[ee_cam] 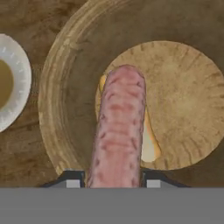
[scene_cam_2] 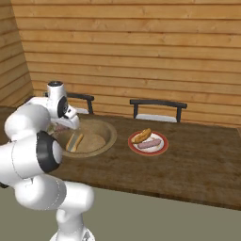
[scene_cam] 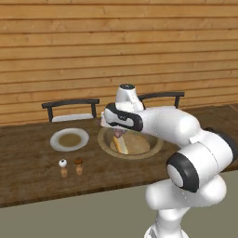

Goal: Place one bun and one sausage from the bowl on each plate.

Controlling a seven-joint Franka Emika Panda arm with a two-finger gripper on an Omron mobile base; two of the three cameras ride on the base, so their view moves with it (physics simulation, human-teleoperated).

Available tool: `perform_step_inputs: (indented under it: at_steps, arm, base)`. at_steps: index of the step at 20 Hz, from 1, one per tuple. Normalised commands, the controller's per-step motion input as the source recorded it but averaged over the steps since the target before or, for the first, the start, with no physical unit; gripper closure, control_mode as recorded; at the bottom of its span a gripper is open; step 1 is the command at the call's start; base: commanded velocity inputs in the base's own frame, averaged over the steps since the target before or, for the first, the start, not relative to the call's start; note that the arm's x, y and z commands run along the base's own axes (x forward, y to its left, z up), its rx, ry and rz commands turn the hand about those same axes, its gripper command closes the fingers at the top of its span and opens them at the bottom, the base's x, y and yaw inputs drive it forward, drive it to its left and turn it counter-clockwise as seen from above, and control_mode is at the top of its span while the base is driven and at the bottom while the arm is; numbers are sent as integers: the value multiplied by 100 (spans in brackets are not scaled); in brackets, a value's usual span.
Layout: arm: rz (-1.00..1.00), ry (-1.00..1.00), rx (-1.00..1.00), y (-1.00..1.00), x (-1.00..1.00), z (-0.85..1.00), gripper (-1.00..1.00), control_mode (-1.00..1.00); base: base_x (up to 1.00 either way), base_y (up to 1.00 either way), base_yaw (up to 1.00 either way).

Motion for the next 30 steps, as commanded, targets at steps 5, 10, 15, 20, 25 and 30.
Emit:
perform_step_inputs:
  at_steps: [5,10,15,20,25,30]
  arm:
    - [-7,-23,9,100,50,64,100,-100]
    - [-8,-8,3,100,60,6,100,-100]
    - [2,9,0,66,7,-35,100,-100]
    - [0,6,0,36,40,-57,-100,-100]
    - [0,2,-7,1,54,-37,-100,-100]
    - [0,0,-7,0,50,-31,-100,-100]
  base:
    - [0,0,0]
    - [0,0,0]
    - [0,0,0]
    - [0,0,0]
    - [0,0,0]
    - [0,0,0]
